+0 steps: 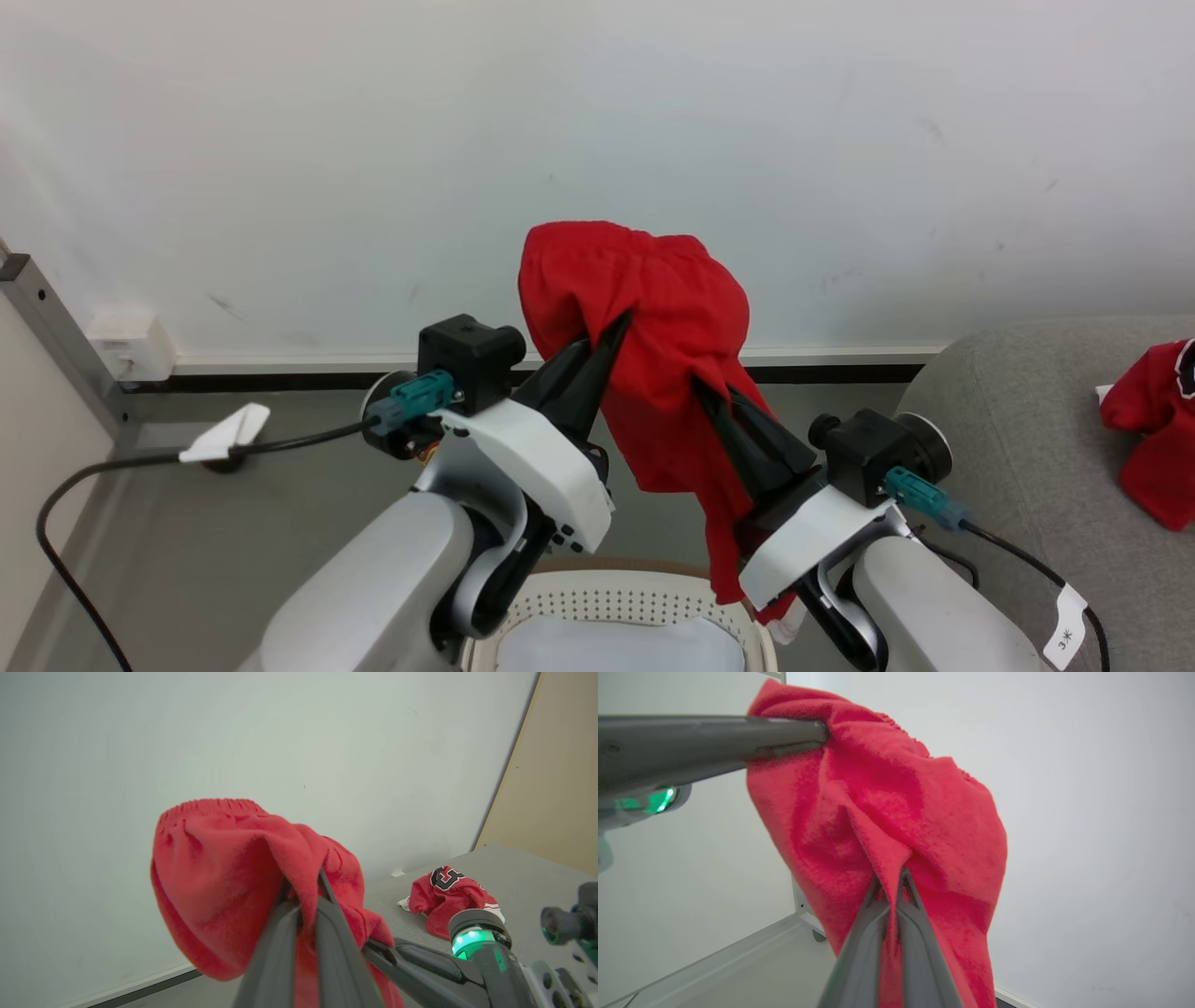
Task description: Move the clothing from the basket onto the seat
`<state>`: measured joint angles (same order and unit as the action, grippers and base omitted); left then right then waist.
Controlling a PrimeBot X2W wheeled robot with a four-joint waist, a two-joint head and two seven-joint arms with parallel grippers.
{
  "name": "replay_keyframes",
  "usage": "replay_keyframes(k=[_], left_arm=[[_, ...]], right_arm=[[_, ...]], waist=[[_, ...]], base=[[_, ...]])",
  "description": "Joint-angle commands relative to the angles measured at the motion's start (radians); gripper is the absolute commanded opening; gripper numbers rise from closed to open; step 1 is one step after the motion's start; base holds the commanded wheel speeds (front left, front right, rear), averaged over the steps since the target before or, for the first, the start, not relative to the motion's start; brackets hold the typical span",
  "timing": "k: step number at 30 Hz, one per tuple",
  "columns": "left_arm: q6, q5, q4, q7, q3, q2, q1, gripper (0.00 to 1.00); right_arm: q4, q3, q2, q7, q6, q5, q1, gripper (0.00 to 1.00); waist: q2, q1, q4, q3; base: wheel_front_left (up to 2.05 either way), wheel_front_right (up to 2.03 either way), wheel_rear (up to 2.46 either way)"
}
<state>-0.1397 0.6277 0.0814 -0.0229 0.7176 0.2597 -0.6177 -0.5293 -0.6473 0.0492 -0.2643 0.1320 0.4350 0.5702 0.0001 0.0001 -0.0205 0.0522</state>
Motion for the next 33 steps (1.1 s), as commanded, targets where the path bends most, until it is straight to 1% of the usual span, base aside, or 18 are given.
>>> replay_keyframes(k=[1, 2, 3, 4, 8, 11, 21, 26, 33], left_arm=[[-0.009, 0.008, 0.005, 0.009, -0.006, 0.005, 0.012, 0.07], [-0.01, 0.01, 0.008, 0.005, -0.005, 0.008, 0.016, 0.38], [-0.01, 0.009, 0.008, 0.004, -0.005, 0.01, 0.02, 0.74], [-0.012, 0.007, 0.008, 0.006, -0.006, 0.013, 0.022, 1.0], [-0.015, -0.006, 0.01, 0.022, 0.002, 0.024, 0.04, 1.0], [-0.009, -0.015, 0.021, 0.039, 0.018, 0.029, 0.062, 1.0], [0.015, -0.038, 0.086, 0.124, 0.074, 0.011, 0.127, 1.0], [0.018, -0.036, 0.104, 0.143, 0.077, 0.008, 0.131, 1.0], [0.017, -0.042, 0.107, 0.155, 0.08, 0.012, 0.121, 1.0]], right_arm=[[0.014, 0.016, 0.003, 0.0, -0.003, 0.016, -0.015, 0.0], [0.021, 0.023, 0.002, 0.0, -0.003, 0.02, -0.017, 0.0], [0.029, 0.033, 0.003, 0.0, -0.003, 0.026, -0.019, 0.0], [0.032, 0.045, 0.003, 0.0, -0.003, 0.027, -0.02, 0.0], [0.035, 0.104, 0.003, 0.0, -0.003, 0.02, -0.017, 0.0], [0.041, 0.154, 0.003, 0.0, -0.003, 0.025, -0.01, 0.0], [0.061, 0.286, 0.002, 0.0, -0.002, -0.046, 0.0, 0.0], [0.076, 0.323, 0.002, 0.0, -0.002, -0.072, -0.013, 0.0], [0.106, 0.374, 0.002, 0.0, -0.002, -0.106, -0.025, 0.0]], waist=[[-0.0001, -0.0001, 0.006, -0.002], [-0.0001, -0.0001, 0.009, -0.003], [-0.0001, -0.0001, 0.012, -0.004], [-0.0001, -0.0001, 0.016, -0.005], [-0.0001, -0.0001, 0.03, -0.011], [-0.0001, -0.0001, 0.041, -0.015], [-0.0001, -0.0001, 0.101, -0.029], [-0.0001, -0.0001, 0.167, -0.043], [-0.0001, -0.0001, 0.297, -0.083]], base=[[0.0, 0.0, 0.0], [0.0, 0.0, 0.0], [0.0, 0.0, 0.0], [0.0, 0.0, 0.0], [0.0, 0.0, 0.0], [0.0, 0.0, 0.0], [0.0, 0.0, 0.0], [0.0, 0.0, 0.0], [0.0, 0.0, 0.0]])
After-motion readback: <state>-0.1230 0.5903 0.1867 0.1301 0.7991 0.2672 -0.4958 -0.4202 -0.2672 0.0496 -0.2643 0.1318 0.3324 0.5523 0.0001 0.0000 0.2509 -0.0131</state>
